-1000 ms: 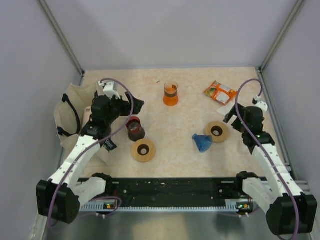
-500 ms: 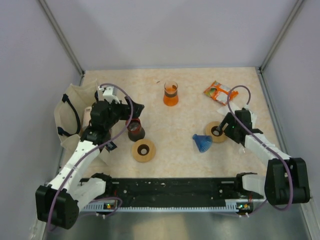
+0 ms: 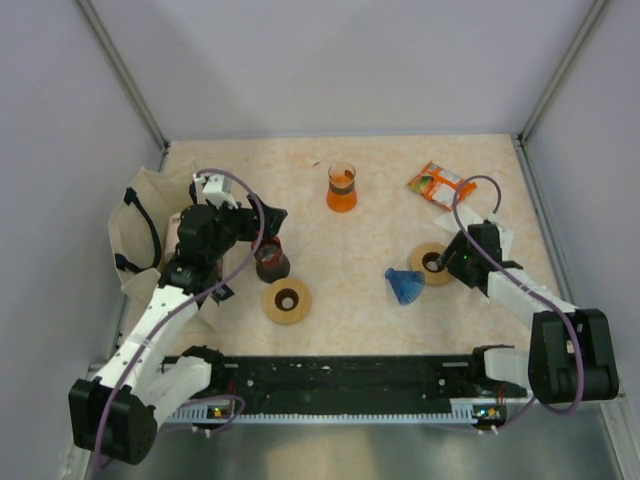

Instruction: Place the coffee filter in the dripper

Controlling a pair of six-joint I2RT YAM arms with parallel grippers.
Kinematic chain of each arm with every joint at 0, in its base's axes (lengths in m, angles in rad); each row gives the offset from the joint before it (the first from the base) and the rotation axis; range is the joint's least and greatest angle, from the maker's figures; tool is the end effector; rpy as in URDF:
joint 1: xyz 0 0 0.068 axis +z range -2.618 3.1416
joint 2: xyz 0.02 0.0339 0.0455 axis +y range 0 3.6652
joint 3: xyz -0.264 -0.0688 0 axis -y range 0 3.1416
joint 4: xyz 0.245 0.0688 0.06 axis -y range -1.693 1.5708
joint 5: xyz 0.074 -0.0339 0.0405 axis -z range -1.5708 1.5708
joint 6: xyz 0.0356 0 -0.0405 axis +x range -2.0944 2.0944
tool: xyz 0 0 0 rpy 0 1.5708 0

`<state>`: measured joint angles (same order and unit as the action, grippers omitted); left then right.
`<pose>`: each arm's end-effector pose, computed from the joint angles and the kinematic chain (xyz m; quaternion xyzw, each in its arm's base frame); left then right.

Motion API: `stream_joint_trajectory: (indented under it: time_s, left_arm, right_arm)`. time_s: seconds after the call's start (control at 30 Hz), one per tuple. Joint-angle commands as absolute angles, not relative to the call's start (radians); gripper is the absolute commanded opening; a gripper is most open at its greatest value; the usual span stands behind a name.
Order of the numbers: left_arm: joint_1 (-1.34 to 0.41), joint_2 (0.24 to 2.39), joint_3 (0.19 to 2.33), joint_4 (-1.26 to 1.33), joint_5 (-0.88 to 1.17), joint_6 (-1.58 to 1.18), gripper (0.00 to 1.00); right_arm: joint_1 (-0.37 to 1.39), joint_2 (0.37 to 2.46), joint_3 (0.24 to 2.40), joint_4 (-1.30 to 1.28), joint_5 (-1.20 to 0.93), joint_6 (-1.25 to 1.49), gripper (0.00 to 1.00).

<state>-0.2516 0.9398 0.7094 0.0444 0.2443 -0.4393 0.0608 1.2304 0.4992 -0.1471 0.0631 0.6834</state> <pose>0.2140 -0.0639 0.3091 0.0058 0.7679 -0.3028 0.5644 0.2240 0.0114 0.1591 0.2982 0.8917 0.0957 0.3268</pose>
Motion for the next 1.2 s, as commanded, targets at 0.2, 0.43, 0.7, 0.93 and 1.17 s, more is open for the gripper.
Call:
stream_joint_trajectory:
  time_s: [0.2,0.43,0.7,0.93,1.17]
  left_arm:
    - [-0.253,0.891,0.696,0.069,0.227,-0.426,0.99]
    - [-0.253,0.868,0.687,0.057,0.215,-0.425,0.99]
    - [-0.253,0.856,0.689,0.044,0.230,-0.436,0.99]
    - [-0.253,0.857,0.701,0.028,0.250,-0.446,0.99]
    - [-0.253,0.871,0.703,0.031,0.264,-0.468,0.99]
  right_arm:
    - [0.048,1.201,0.489,-0.172,0.112,0.677,0.50]
    - [0.048,1.126,0.492,-0.190,0.121,0.647,0.34]
    - [0.048,1.011,0.557,-0.218,0.051,0.584,0.26]
    - [0.049,0.973,0.673,-0.259,-0.100,0.532,0.22]
    - [0.133,1.037,0.879,-0.311,-0.094,0.540,0.22]
